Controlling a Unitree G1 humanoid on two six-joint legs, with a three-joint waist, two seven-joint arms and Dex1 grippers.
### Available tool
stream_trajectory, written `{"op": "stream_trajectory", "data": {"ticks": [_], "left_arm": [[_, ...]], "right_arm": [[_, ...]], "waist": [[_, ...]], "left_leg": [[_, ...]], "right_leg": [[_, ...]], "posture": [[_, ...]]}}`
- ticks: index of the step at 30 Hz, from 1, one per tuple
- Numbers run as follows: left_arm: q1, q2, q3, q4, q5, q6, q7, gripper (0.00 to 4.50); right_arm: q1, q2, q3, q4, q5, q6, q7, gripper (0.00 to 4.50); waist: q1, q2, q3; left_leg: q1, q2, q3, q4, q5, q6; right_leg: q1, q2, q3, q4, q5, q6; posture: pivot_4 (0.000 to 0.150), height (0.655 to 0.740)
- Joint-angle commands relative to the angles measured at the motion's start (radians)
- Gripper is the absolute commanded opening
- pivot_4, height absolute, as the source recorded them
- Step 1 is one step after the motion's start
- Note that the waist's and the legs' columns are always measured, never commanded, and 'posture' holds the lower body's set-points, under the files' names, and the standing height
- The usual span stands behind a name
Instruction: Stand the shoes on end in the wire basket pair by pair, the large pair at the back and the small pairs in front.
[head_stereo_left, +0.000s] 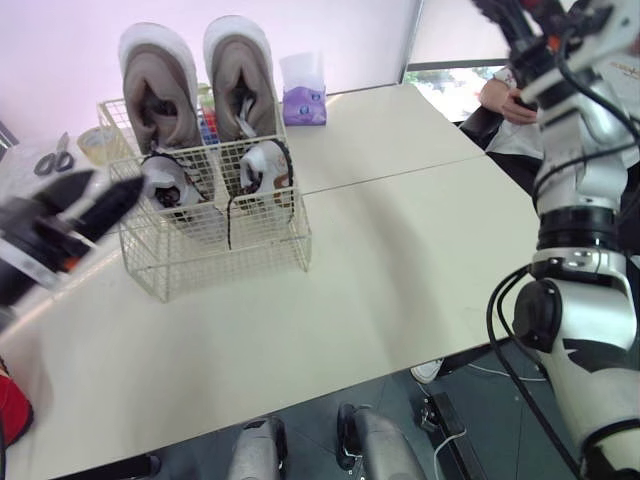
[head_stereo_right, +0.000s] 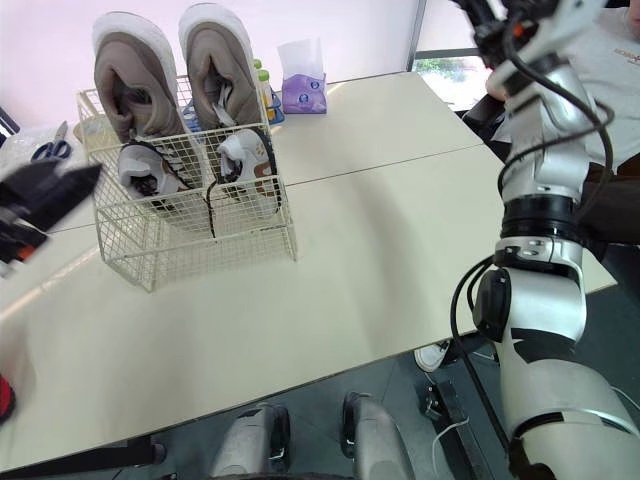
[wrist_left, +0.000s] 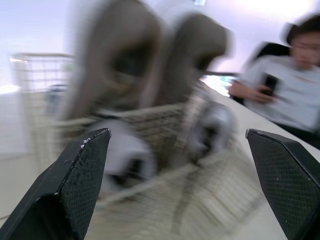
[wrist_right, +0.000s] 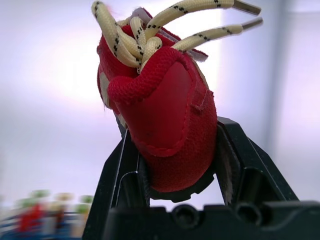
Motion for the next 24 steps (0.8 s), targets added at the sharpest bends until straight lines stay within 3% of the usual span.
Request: {"op": "stream_trajectory", "data": {"ticks": [1, 9, 17, 24], "left_arm": [[-0.024, 0.075, 0.124, 0.14, -0.136, 0.089, -0.114, 4.5], [-0.178, 0.201, 0.078, 0.221, -0.291, 0.165, -0.163, 4.5], [-0.351, 0.107, -0.065, 0.151, -0.303, 0.164, -0.14, 4.5], [-0.463, 0.055, -0.222, 0.172, -0.303, 0.163, -0.132, 4.5]], "right_arm": [[-0.046, 0.035, 0.096, -0.169, 0.072, 0.07, 0.194, 1.35], [-0.093, 0.106, 0.181, -0.154, 0.066, 0.026, 0.411, 1.35], [-0.127, 0.169, 0.194, -0.074, 0.03, -0.066, 0.457, 1.35], [-0.108, 0.202, 0.212, -0.108, 0.018, -0.089, 0.479, 1.35]], "waist": [[0.005, -0.001, 0.0], [0.032, -0.001, 0.0], [0.032, -0.002, -0.001], [0.03, -0.002, -0.001]], "left_leg": [[-0.001, 0.001, 0.0, 0.0, 0.0, 0.0], [-0.004, 0.0, 0.002, 0.004, 0.0, -0.001], [-0.003, -0.002, 0.004, 0.003, 0.0, -0.002], [-0.002, 0.0, 0.003, 0.003, 0.0, -0.003]], "right_leg": [[-0.001, 0.0, 0.0, 0.001, 0.0, 0.001], [0.0, -0.005, -0.002, -0.002, -0.002, -0.004], [-0.001, -0.006, 0.0, 0.001, -0.001, -0.003], [-0.002, -0.002, 0.0, 0.005, 0.001, 0.0]], "posture": [[0.15, 0.74], [0.15, 0.74], [0.15, 0.74], [0.15, 0.74]]}}
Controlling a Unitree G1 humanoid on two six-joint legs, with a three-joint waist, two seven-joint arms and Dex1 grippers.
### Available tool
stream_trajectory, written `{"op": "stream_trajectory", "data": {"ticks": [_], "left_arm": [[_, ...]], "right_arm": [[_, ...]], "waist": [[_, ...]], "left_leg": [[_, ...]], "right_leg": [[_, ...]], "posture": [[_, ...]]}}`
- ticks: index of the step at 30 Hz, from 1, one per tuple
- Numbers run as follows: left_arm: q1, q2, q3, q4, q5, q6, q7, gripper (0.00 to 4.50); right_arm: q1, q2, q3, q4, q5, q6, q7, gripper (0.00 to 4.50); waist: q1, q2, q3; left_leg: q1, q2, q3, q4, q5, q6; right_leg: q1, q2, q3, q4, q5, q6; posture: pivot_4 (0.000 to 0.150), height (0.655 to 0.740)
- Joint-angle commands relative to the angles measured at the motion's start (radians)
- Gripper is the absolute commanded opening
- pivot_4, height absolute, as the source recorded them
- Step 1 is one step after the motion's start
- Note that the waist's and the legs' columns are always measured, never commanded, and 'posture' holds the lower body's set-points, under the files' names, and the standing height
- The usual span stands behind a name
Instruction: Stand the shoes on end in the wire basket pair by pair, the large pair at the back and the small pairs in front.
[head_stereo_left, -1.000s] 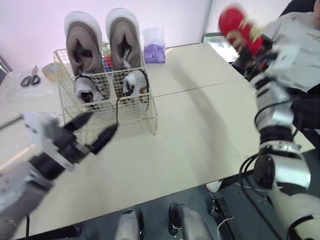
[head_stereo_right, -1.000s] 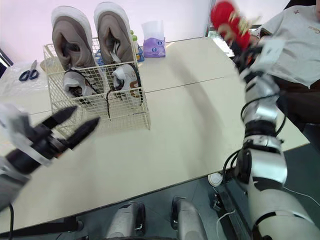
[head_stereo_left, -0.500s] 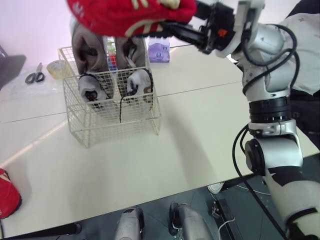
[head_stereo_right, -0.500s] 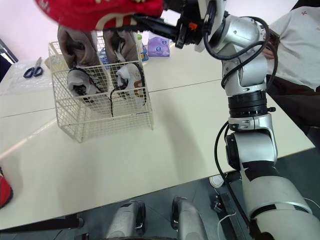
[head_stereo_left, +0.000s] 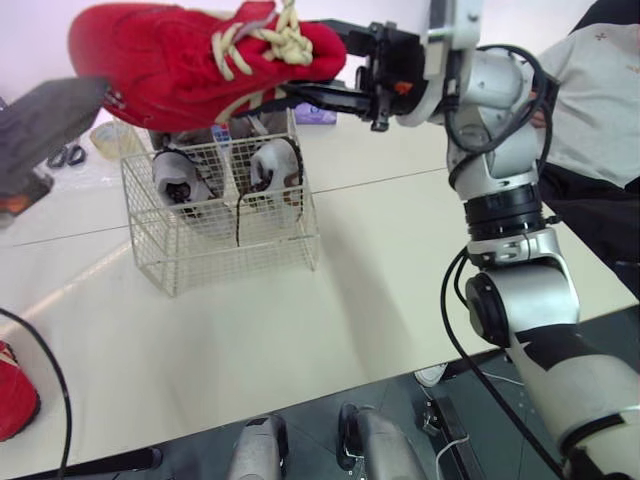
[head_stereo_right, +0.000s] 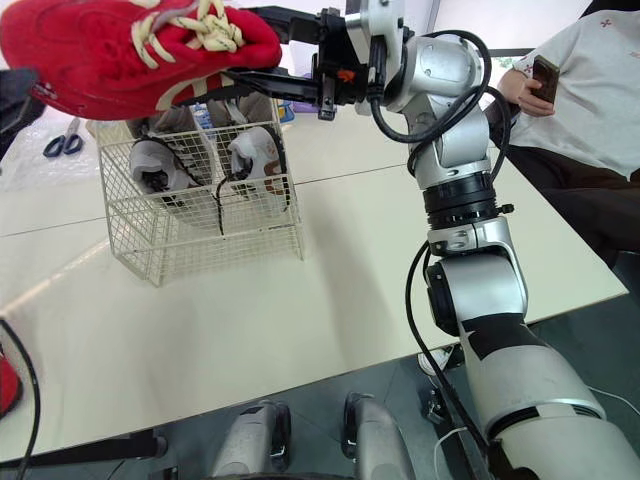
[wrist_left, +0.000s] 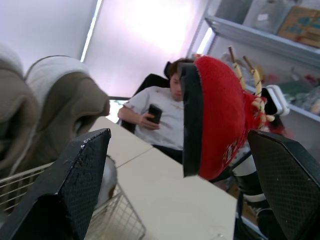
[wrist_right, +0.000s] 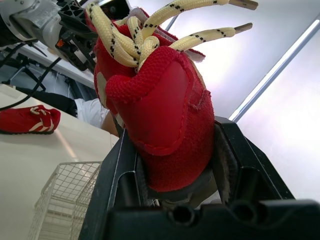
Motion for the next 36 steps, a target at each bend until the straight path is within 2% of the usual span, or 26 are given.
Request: {"op": "stream_trajectory", "data": {"ticks": [1, 3, 10, 13, 16, 17, 18, 21, 22, 24, 26, 29, 36], "left_arm": [[-0.057, -0.01, -0.073, 0.014, -0.017, -0.01, 0.005, 4.24], [-0.084, -0.022, -0.09, 0.037, -0.017, -0.008, 0.002, 3.68], [-0.106, -0.035, -0.088, 0.046, -0.017, 0.006, 0.001, 0.37], [-0.091, -0.041, -0.079, 0.022, -0.017, -0.027, 0.038, 0.26], [-0.086, -0.081, -0.029, 0.004, -0.017, -0.099, 0.091, 0.26], [-0.087, -0.107, -0.01, -0.015, -0.012, -0.136, 0.111, 0.26], [-0.087, -0.125, 0.002, -0.029, -0.008, -0.162, 0.126, 0.26], [-0.119, -0.251, -0.009, -0.143, 0.08, -0.306, 0.193, 0.26], [-0.149, -0.32, -0.045, -0.199, 0.127, -0.371, 0.227, 0.26], [-0.183, -0.408, -0.105, -0.262, 0.192, -0.443, 0.259, 0.26], [-0.207, -0.494, -0.158, -0.288, 0.267, -0.492, 0.272, 0.26], [-0.229, -0.578, -0.231, -0.289, 0.357, -0.537, 0.261, 0.26], [-0.222, -0.663, -0.315, -0.276, 0.414, -0.56, 0.222, 0.26]], "right_arm": [[-0.016, 0.023, 0.004, -0.071, 0.008, -0.023, 0.012, 1.35], [-0.003, 0.027, 0.013, -0.098, 0.003, -0.02, 0.019, 1.35], [0.01, 0.019, 0.015, -0.132, -0.009, -0.004, 0.005, 1.35], [0.022, -0.002, 0.0, -0.119, -0.029, 0.008, -0.032, 2.77], [0.051, -0.042, -0.05, -0.11, 0.003, 0.143, -0.107, 4.23], [0.074, -0.044, -0.088, -0.128, 0.059, 0.238, -0.155, 4.38], [0.089, -0.044, -0.115, -0.144, 0.099, 0.305, -0.189, 4.38], [0.165, 0.07, -0.298, -0.281, 0.49, 0.646, -0.478, 4.38], [0.21, 0.157, -0.318, -0.351, 0.627, 0.705, -0.609, 4.38], [0.266, 0.281, -0.309, -0.448, 0.744, 0.748, -0.752, 4.38], [0.289, 0.376, -0.281, -0.519, 0.774, 0.766, -0.843, 4.38], [0.285, 0.473, -0.24, -0.542, 0.774, 0.751, -0.906, 4.38], [0.221, 0.553, -0.186, -0.476, 0.723, 0.666, -0.876, 4.38]], "waist": [[0.0, 0.0, 0.0], [0.001, 0.0, 0.0], [0.001, 0.0, 0.0], [0.001, 0.0, 0.0], [0.002, -0.001, 0.0], [0.003, -0.001, -0.001], [0.004, -0.002, -0.001], [0.005, -0.003, -0.001], [0.003, -0.003, -0.001], [0.005, -0.003, -0.001], [0.001, -0.004, -0.001], [0.003, -0.004, -0.001], [0.001, -0.005, -0.001]], "left_leg": [[0.0, 0.0, 0.0, 0.0, 0.0, 0.0], [0.001, 0.0, 0.0, 0.001, 0.0, -0.001], [0.001, 0.0, 0.0, 0.002, 0.001, -0.001], [0.001, 0.0, -0.001, 0.002, 0.001, -0.001], [0.001, -0.001, 0.0, 0.002, 0.001, -0.001], [0.001, -0.001, -0.001, 0.003, 0.001, -0.001], [0.001, -0.001, -0.001, 0.003, 0.001, -0.001], [0.002, -0.001, -0.001, 0.003, 0.001, -0.002], [0.002, -0.001, -0.002, 0.003, 0.001, -0.002], [0.003, -0.002, 0.0, 0.004, 0.001, -0.002], [0.014, 0.001, -0.001, 0.002, 0.001, -0.002], [0.015, 0.001, -0.002, 0.003, 0.001, -0.002], [0.014, 0.002, -0.004, 0.002, 0.001, -0.002]], "right_leg": [[0.0, 0.0, 0.0, 0.0, 0.0, 0.0], [0.0, 0.0, 0.0, 0.001, 0.0, 0.0], [0.0, -0.001, 0.0, 0.002, 0.0, 0.0], [0.0, -0.001, 0.0, 0.003, 0.0, 0.0], [0.0, -0.002, 0.0, 0.004, 0.0, 0.0], [0.001, -0.002, 0.0, 0.004, 0.0, 0.0], [0.001, -0.002, 0.0, 0.004, -0.001, -0.001], [0.003, -0.002, 0.001, 0.004, 0.0, -0.002], [0.003, -0.003, 0.001, 0.004, 0.001, -0.002], [0.002, -0.002, 0.002, 0.006, 0.001, -0.001], [0.011, 0.001, 0.002, 0.007, -0.001, -0.003], [0.011, 0.001, 0.001, 0.008, 0.0, -0.004], [0.017, 0.002, -0.001, -0.005, -0.003, -0.008]], "posture": [[0.15, 0.74], [0.15, 0.74], [0.15, 0.74], [0.15, 0.74], [0.15, 0.74], [0.15, 0.74], [0.15, 0.74], [0.15, 0.74], [0.15, 0.74], [0.15, 0.74], [0.15, 0.74], [0.15, 0.74], [0.15, 0.74]]}}
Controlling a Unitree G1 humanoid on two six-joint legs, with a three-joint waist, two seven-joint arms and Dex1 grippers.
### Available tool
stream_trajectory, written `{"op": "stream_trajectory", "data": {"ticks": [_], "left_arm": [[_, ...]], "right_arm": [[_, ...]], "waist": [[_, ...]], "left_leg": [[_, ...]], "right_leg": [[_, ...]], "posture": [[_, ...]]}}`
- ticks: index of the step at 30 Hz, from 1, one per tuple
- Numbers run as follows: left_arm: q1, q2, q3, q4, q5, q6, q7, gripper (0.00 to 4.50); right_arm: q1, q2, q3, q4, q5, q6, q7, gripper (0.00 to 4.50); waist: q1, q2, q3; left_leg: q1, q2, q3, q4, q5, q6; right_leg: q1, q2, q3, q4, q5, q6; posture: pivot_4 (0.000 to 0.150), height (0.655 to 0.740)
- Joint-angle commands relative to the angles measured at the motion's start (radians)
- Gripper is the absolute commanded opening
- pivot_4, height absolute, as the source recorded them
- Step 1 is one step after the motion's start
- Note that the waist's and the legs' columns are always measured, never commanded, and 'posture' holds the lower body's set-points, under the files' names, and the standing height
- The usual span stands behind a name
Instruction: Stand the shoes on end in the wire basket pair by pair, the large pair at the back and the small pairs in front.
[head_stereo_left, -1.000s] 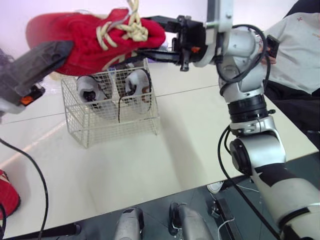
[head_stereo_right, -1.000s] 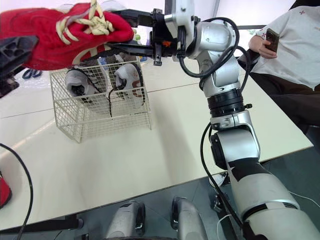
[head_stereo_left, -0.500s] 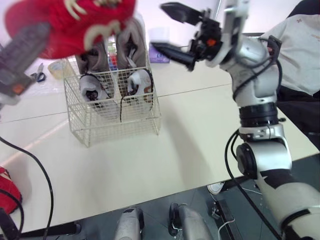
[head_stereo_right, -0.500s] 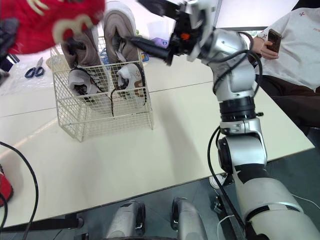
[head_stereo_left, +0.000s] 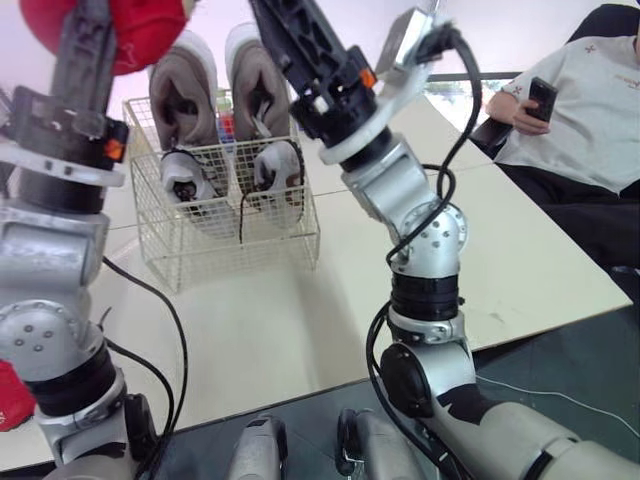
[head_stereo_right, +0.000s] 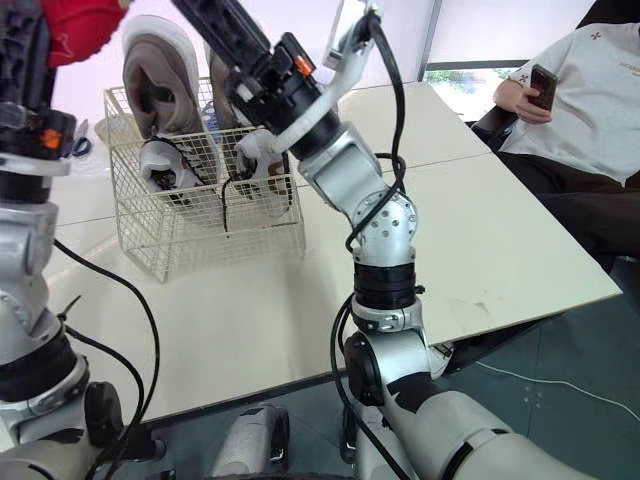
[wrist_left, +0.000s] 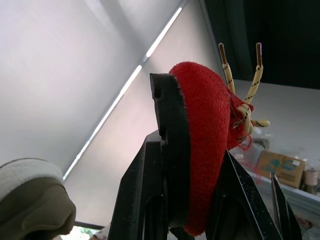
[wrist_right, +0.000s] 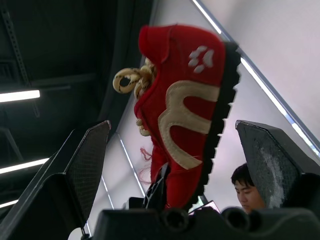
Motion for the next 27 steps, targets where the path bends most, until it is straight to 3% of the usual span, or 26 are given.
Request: {"op": "stream_trajectory", "data": {"ticks": [1, 11, 27], "left_arm": [[-0.001, -0.016, -0.01, -0.017, 0.015, -0.027, -0.021, 0.26], [0.109, -0.033, -0.06, -0.075, 0.0, -0.024, -0.034, 0.26], [0.108, -0.002, -0.047, -0.105, -0.047, -0.046, -0.023, 0.26]], "right_arm": [[-0.059, 0.042, 0.013, 0.01, -0.015, -0.053, 0.024, 4.38], [-0.112, 0.08, 0.054, 0.078, -0.084, -0.147, 0.029, 4.38], [-0.129, -0.009, -0.005, 0.187, -0.158, -0.191, 0.08, 4.38]], "waist": [[-0.001, 0.0, 0.0], [0.0, 0.0, 0.0], [0.001, 0.0, 0.0]], "left_leg": [[-0.001, 0.0, 0.001, 0.0, 0.0, 0.0], [-0.01, -0.002, 0.001, -0.001, -0.002, 0.004], [-0.013, -0.002, 0.0, 0.0, -0.002, 0.004]], "right_leg": [[0.0, -0.001, 0.0, 0.0, 0.0, 0.0], [-0.009, -0.001, 0.001, 0.0, 0.004, 0.007], [-0.009, -0.001, 0.001, -0.001, 0.004, 0.007]], "posture": [[0.15, 0.74], [0.15, 0.74], [0.15, 0.74]]}}
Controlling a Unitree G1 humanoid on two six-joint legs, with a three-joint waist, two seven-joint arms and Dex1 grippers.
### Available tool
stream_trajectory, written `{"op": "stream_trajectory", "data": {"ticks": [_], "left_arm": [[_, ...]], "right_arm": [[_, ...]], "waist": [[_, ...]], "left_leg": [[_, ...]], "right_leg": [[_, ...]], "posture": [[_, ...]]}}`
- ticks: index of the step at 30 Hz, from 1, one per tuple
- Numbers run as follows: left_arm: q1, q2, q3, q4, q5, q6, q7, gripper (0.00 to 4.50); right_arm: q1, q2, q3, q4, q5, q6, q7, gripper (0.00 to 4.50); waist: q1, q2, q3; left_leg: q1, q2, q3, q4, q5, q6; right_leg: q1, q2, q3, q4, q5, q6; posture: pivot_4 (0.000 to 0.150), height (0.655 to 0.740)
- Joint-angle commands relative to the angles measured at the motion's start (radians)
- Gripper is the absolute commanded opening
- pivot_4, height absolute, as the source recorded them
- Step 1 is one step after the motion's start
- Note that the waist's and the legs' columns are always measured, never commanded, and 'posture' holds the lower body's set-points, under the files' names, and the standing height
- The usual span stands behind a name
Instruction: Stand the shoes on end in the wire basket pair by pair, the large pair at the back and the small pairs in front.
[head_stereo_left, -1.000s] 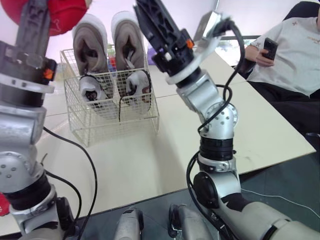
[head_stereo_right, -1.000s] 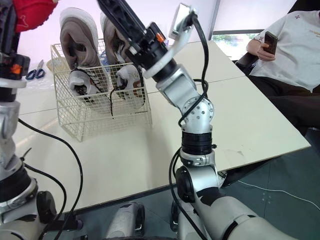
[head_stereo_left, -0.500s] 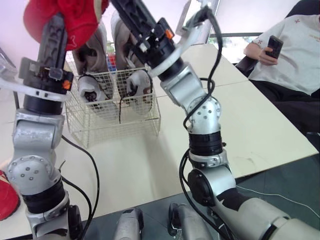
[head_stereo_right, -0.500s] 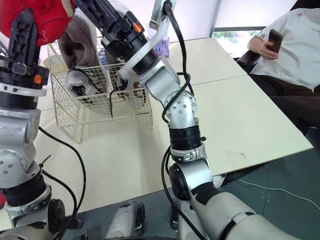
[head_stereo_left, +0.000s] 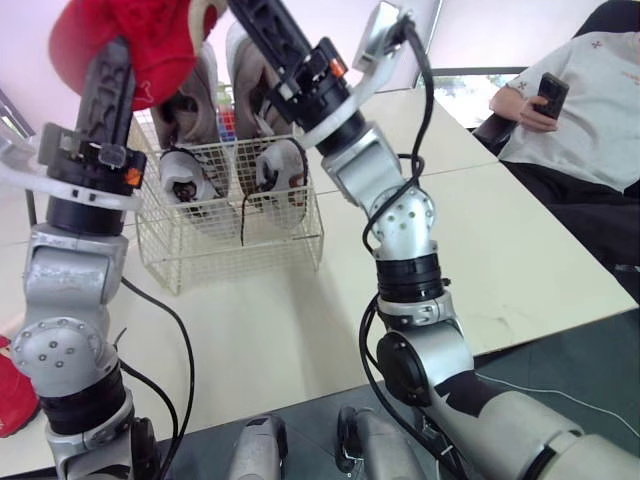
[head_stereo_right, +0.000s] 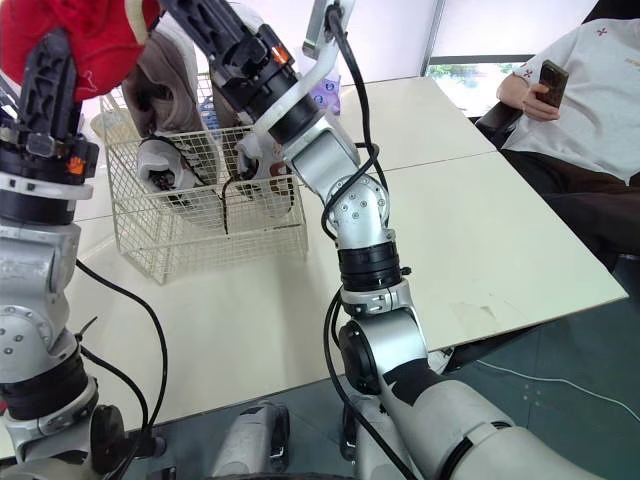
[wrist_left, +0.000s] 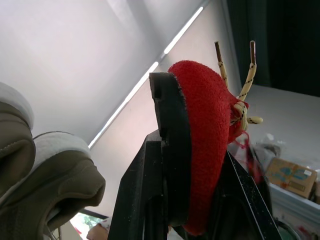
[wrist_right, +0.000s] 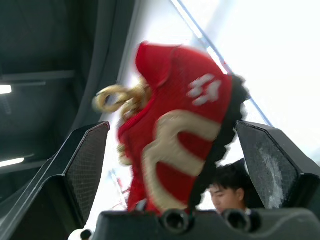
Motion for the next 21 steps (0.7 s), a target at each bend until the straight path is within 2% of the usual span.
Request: {"op": "stream_trajectory", "data": {"ticks": [1, 9, 12, 16, 18, 19, 21], "left_arm": [[-0.011, 0.017, -0.003, -0.049, -0.023, 0.001, -0.019, 0.26], [0.012, 0.013, -0.025, -0.035, -0.004, 0.018, -0.035, 0.26], [0.015, 0.01, -0.036, -0.033, 0.005, 0.019, -0.038, 0.26], [0.023, 0.012, -0.037, -0.025, 0.014, 0.021, -0.039, 0.26], [0.041, 0.033, -0.043, -0.013, 0.053, 0.039, -0.028, 0.26], [0.047, 0.04, -0.047, -0.007, 0.069, 0.046, -0.022, 0.26], [0.06, 0.068, -0.061, -0.004, 0.087, 0.072, -0.019, 1.29]], "right_arm": [[-0.041, 0.006, -0.009, -0.018, -0.012, -0.021, 0.01, 4.38], [-0.046, 0.011, -0.008, -0.038, 0.003, 0.003, 0.031, 4.38], [-0.043, 0.014, -0.006, -0.049, 0.017, 0.021, 0.045, 3.46], [-0.038, 0.012, -0.004, -0.068, 0.029, 0.042, 0.054, 1.58], [-0.04, 0.004, -0.01, -0.082, 0.038, 0.053, 0.052, 0.79], [-0.041, 0.0, -0.012, -0.087, 0.04, 0.057, 0.053, 0.54], [-0.054, -0.029, -0.022, -0.086, 0.024, 0.052, 0.063, 0.5]], "waist": [[-0.001, 0.0, 0.0], [-0.002, 0.0, 0.0], [-0.002, 0.0, 0.0], [-0.001, 0.0, 0.0], [-0.003, 0.0, 0.0], [-0.002, 0.0, 0.0], [-0.002, 0.0, 0.0]], "left_leg": [[0.0, 0.0, 0.0, 0.0, 0.0, 0.0], [0.0, 0.001, -0.001, 0.0, 0.0, 0.0], [0.0, 0.001, 0.0, 0.0, 0.0, 0.0], [0.0, 0.0, 0.0, 0.0, 0.0, 0.0], [0.0, 0.0, 0.0, 0.0, 0.0, 0.0], [0.0, 0.0, 0.0, 0.0, 0.0, 0.0], [0.0, 0.001, 0.0, 0.0, 0.0, 0.0]], "right_leg": [[0.0, 0.0, 0.0, 0.0, 0.0, 0.0], [0.0, 0.001, 0.0, 0.001, 0.0, 0.0], [0.0, 0.001, 0.0, 0.0, 0.0, 0.0], [0.0, 0.0, 0.0, 0.0, 0.0, 0.0], [0.0, 0.0, 0.0, 0.0, 0.0, 0.0], [0.0, 0.001, 0.0, 0.0, 0.0, 0.0], [-0.001, 0.001, 0.0, 0.0, 0.0, 0.0]], "posture": [[0.15, 0.74], [0.15, 0.74], [0.15, 0.74], [0.15, 0.74], [0.15, 0.74], [0.15, 0.74], [0.15, 0.74]]}}
